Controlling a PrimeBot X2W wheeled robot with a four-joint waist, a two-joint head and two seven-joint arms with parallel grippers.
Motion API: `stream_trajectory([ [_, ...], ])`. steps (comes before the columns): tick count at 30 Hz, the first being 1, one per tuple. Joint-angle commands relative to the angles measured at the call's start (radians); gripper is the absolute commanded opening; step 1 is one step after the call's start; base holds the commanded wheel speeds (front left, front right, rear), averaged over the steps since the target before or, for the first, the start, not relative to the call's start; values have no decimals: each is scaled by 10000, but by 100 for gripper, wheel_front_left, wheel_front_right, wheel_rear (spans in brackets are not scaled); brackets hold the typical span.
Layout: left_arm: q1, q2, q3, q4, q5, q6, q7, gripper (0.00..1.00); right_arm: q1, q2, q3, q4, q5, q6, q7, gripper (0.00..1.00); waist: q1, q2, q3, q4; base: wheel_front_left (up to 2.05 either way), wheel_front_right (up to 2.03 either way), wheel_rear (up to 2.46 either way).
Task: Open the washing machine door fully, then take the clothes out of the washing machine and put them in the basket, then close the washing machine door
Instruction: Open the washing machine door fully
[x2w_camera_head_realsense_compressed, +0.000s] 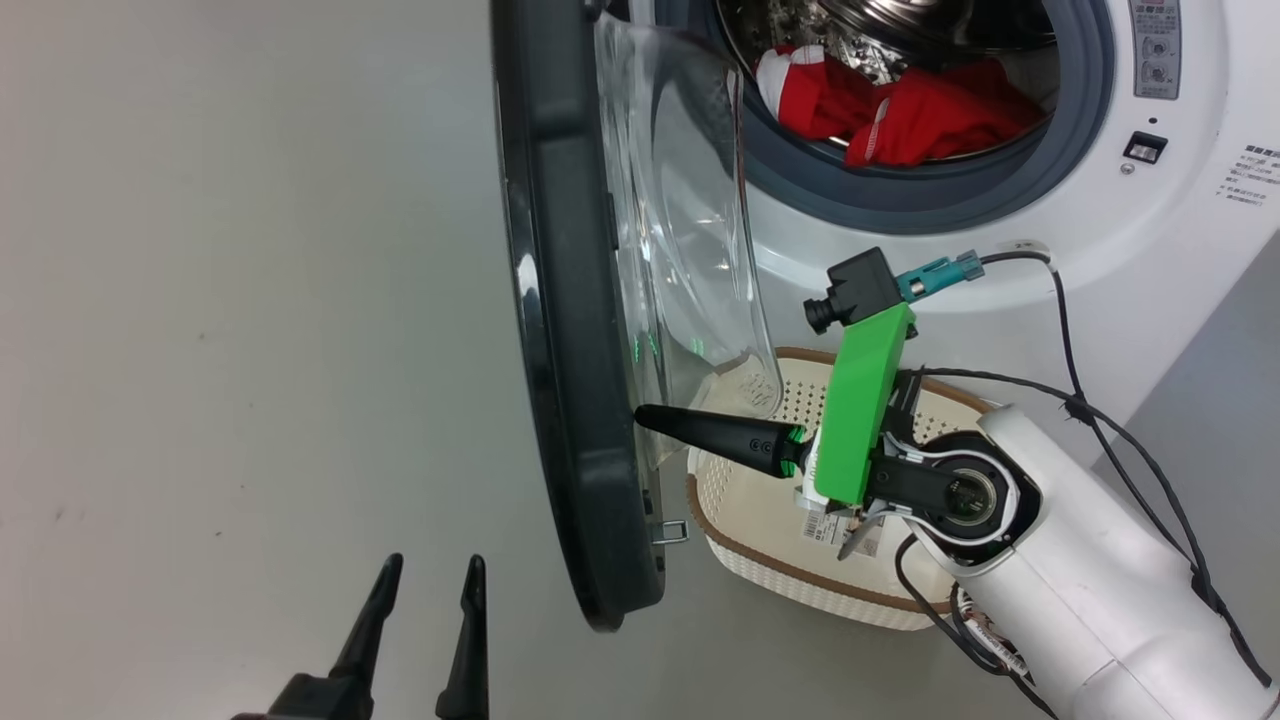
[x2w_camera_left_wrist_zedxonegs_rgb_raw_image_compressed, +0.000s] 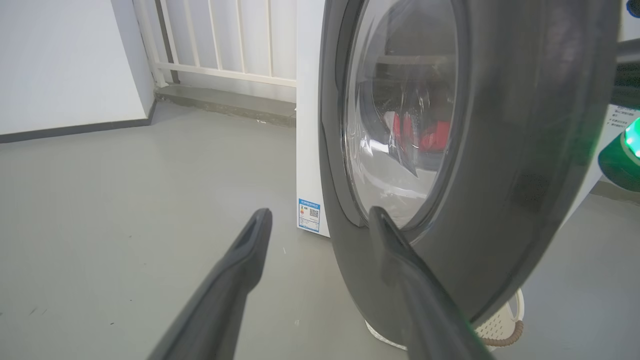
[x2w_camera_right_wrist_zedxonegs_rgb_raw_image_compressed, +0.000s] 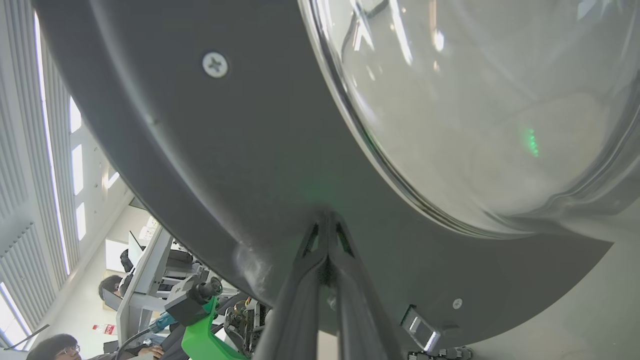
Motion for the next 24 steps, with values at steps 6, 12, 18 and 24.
stream_trajectory([
  [6,-160,87,447,48,-1,-234,-122,100,449,-134,43,-376,-138,77,-656,100,0,0,-220,-99,0,0,0],
  [12,-218,87,546,273,168,-454,-122,100,1123,-564,-10,-344,-200,77,-1261,100,0,0,-423,-213,0,0,0],
  [18,-179,87,750,424,295,-649,-122,100,1870,-1023,-77,-410,-245,77,-1955,100,0,0,-598,-450,0,0,0],
  [24,-112,87,908,431,342,-714,-122,100,2469,-1446,-42,-364,-428,77,-2623,100,0,0,-707,-687,0,0,0],
])
